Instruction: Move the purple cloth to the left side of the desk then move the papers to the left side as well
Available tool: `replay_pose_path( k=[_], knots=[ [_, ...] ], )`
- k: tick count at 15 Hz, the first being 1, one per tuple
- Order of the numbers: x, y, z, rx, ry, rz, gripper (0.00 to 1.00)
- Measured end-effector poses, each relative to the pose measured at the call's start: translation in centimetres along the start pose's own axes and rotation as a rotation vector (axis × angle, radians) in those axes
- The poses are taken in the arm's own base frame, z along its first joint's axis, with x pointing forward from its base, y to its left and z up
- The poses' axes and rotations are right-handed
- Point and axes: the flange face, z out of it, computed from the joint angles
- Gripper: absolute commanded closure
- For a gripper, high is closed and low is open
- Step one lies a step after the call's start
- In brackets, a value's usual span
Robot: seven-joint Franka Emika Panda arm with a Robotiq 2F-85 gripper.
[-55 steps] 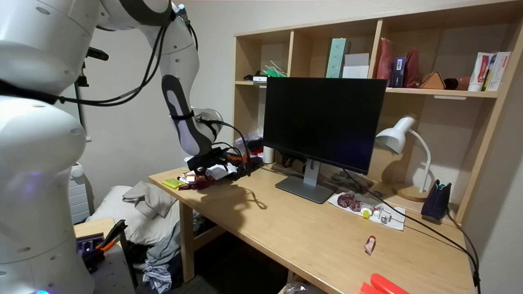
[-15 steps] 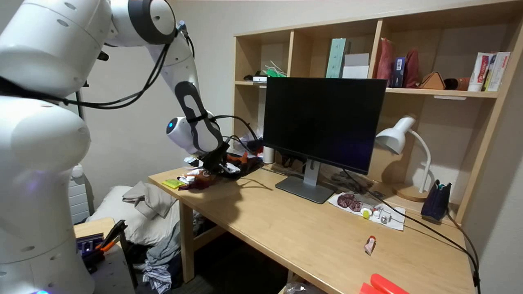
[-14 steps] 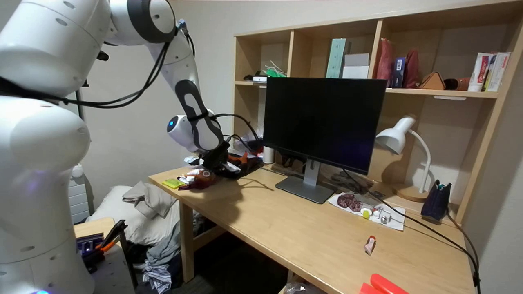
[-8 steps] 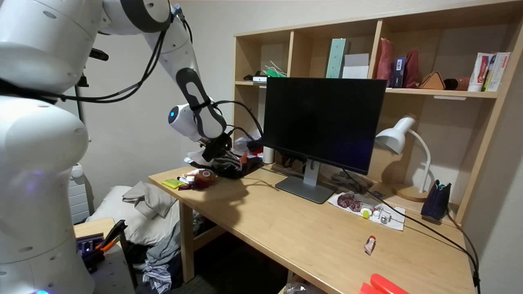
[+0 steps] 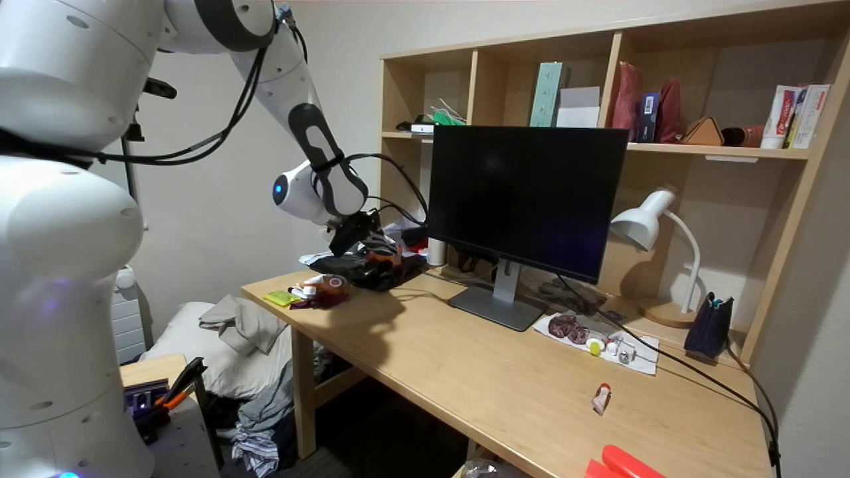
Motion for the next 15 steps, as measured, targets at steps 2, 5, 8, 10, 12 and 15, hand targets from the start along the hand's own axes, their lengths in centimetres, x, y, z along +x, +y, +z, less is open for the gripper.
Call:
replay_pose_path(
  k=[2,5,8,10,12,15],
  knots=[
    [0.6,-0.4,0.4,-0.025,0.036,0.007,0.93],
    [0.8,-1.5,1.8,-0.037,0.077,0.006,0.92],
    [0.4,-3.5,3.4,-0.025,0.089,0.017,0.92],
    [0.0,-5.1,4.5,-0.004,0.093,0.017,0.92],
    [-0.5,-6.8,5.6,0.007,0.091,0.025,0.92],
    [-0.4,-9.0,7.2,0.007,0.096,0.028,0.92]
  ],
)
